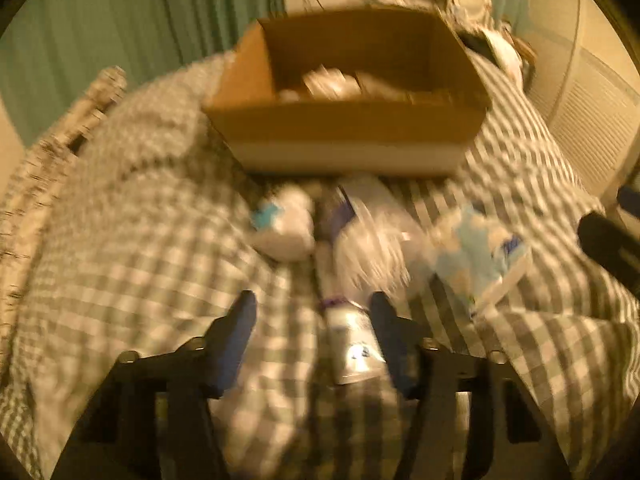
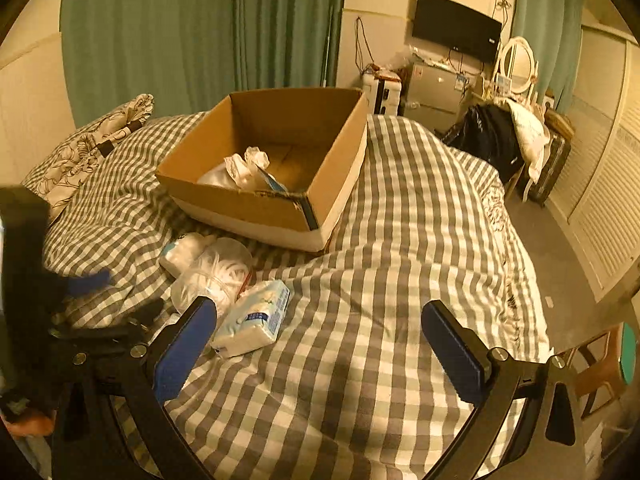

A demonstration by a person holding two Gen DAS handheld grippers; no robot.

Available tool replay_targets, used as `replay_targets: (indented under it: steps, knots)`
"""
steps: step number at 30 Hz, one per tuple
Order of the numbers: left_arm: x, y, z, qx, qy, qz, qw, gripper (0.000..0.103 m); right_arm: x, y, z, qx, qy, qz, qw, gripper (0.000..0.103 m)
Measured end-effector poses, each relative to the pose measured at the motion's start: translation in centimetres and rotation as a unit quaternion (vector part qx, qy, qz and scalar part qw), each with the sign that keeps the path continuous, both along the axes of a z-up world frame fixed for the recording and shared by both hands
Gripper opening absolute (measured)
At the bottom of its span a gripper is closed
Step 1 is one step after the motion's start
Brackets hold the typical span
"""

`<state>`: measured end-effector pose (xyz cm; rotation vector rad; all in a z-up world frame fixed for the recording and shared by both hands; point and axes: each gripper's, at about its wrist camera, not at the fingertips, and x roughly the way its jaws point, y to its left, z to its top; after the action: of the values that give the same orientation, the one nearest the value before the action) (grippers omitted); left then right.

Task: Organize objects
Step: 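Grasp the white tube with the left tool while the right tool grasps the tissue pack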

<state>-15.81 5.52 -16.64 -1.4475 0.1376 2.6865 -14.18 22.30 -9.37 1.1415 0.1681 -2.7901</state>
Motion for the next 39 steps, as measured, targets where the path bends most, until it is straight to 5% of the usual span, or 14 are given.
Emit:
replay_targets:
  steps: [10, 12, 19, 31, 36, 39]
  knots:
    - [-2.9, 2.0, -4.5, 0.006, -0.071, -0.021, 0.9972, 0.052, -0.7, -0.3, -1.3, -0.005, -0.019, -0.003, 1.000, 0.103]
    - [-2.7, 2.4, -4.7, 0.004, -0.071, -0.035, 0.9969, 0.035, -0.8, -0.4, -1.5, -0.004, -0.022, -0.004, 1.000, 0.103]
    - [0.2, -0.1, -1.6, 0.055, -0.038, -0.023, 0.9975, 0.020, -0.6, -1.2, -1.5, 0.012, -0.022, 0.002, 1.000, 0.103]
    - [2.1, -4.3, 4.0, 0.058, 0.030, -0.003, 0.9979, 0.019, -3.8, -6.9, -5.0, 0.086, -0.095, 0.061, 0.990, 0.102]
    - [1.7, -5.2, 3.1, 0.074, 0.021, -0.003, 0.9970, 0.019, -5.2, -8.3, -7.7, 0.127, -0.148, 0.066, 0.979, 0.087]
    - [2.1, -5.2, 3.1, 0.079, 0.022, -0.007, 0.9966, 0.019, -5.3, -8.4, -8.2, 0.143, -0.152, 0.059, 0.976, 0.070]
